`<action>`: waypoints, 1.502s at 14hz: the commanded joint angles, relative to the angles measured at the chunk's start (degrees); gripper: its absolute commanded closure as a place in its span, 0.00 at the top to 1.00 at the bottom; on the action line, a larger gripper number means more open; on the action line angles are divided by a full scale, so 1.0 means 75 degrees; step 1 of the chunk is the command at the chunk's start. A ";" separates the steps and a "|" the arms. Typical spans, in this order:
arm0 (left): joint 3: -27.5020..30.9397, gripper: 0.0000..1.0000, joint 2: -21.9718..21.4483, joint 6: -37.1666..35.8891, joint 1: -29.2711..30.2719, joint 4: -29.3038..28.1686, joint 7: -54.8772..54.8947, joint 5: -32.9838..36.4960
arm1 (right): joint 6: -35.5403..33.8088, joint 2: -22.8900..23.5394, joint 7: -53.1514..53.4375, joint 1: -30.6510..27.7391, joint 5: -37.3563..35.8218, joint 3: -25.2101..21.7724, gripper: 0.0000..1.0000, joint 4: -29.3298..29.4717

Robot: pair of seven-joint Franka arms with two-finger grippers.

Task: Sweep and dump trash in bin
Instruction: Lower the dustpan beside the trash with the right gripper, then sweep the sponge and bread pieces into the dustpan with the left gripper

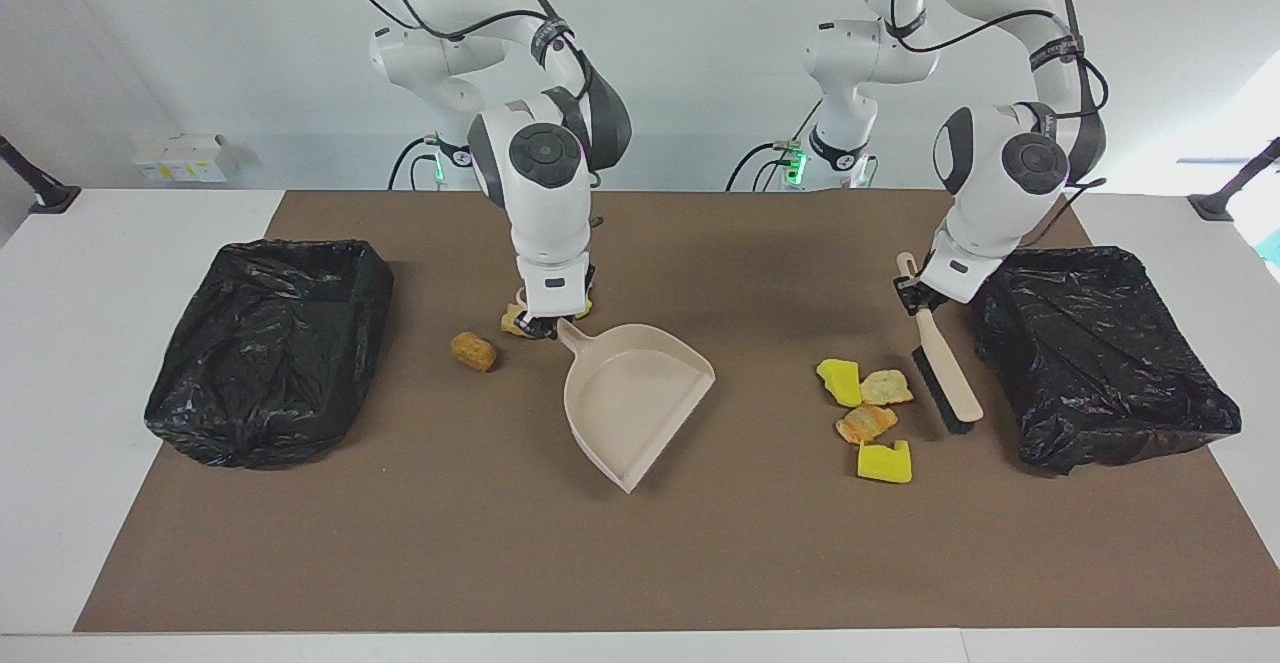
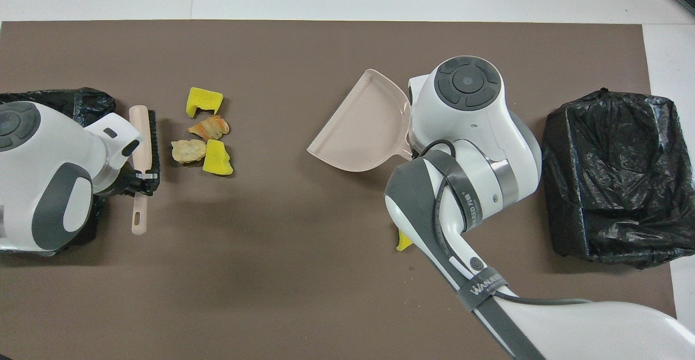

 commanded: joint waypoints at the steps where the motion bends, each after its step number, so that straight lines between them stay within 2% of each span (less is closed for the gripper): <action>1: -0.0102 0.00 0.0258 0.0230 0.0009 0.0145 0.0032 0.0045 | 0.0204 -0.0089 -0.0255 0.0051 0.0090 0.0042 0.00 -0.0137; 7: -0.0149 0.00 0.0283 0.0360 -0.0003 0.0017 0.0020 -0.0049 | 0.0215 0.0227 -0.0441 0.0625 -0.0097 0.0042 0.00 -0.0149; 9: -0.0172 0.00 0.0283 0.0395 -0.0073 0.0005 0.0031 -0.0084 | 0.0471 0.0146 -0.1808 0.0463 0.0065 0.0042 0.00 -0.0614; 11: -0.0161 0.00 0.0352 0.0512 -0.0248 0.0005 -0.0027 -0.0376 | 0.0602 0.0017 -0.1966 0.0380 0.0090 0.0042 0.00 -0.0898; 12: -0.0161 0.00 0.0562 0.0675 -0.0446 -0.0018 -0.0039 -0.0389 | 0.0556 0.0028 -0.2152 0.0368 -0.0049 0.0042 0.00 -0.0887; 14: -0.0172 0.00 0.0646 0.0934 -0.0553 -0.0019 -0.0062 -0.0424 | 0.0485 0.0040 -0.3029 0.0310 -0.0156 0.0019 0.00 -0.0969; 21: -0.0184 0.00 0.0576 0.0946 -0.1350 -0.0112 -0.0086 -0.0717 | 0.0543 0.0005 -0.3044 0.0333 -0.0274 0.0019 0.00 -0.1040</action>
